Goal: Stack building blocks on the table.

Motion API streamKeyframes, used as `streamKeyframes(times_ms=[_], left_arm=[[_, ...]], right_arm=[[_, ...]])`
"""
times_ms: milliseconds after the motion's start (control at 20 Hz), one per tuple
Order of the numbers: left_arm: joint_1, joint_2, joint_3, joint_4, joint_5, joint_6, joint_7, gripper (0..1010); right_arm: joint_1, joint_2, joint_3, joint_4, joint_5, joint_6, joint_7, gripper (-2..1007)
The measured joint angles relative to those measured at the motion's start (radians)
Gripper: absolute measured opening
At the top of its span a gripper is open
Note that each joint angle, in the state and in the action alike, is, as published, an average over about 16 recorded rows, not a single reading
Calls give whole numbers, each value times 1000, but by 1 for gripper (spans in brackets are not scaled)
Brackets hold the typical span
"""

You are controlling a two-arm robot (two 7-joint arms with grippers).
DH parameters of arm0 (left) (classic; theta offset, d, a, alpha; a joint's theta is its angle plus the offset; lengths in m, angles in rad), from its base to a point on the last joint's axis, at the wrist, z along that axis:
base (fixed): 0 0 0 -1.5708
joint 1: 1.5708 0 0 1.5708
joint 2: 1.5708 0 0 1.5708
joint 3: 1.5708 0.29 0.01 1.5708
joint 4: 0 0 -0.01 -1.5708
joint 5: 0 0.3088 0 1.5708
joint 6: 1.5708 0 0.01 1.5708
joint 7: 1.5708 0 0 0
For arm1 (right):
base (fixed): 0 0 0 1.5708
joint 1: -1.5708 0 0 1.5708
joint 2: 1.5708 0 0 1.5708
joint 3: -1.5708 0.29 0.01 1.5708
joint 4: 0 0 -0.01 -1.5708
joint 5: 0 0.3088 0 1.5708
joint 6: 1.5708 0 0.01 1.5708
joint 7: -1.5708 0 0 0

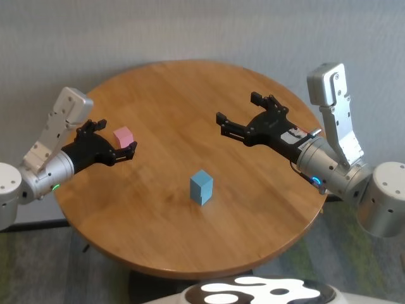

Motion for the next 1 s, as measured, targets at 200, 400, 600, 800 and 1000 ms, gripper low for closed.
streamKeyframes(times_ms=[200,400,600,800,1000], left_arm=[[-36,-14,12,69,9,-29,-9,1002],[-67,-29,18,135,17,-68,-12,1002],[-96,-45,19,200,23,-113,-15,1002],[-132,-65,16,278,24,-166,-31,1002],[-176,-91,13,373,17,-222,-59,1002]], right_arm=[[0,0,0,0,0,0,0,1005],[0,0,0,0,0,0,0,1005],[0,0,0,0,0,0,0,1005],[0,0,0,0,0,0,0,1005],[0,0,0,0,0,0,0,1005]])
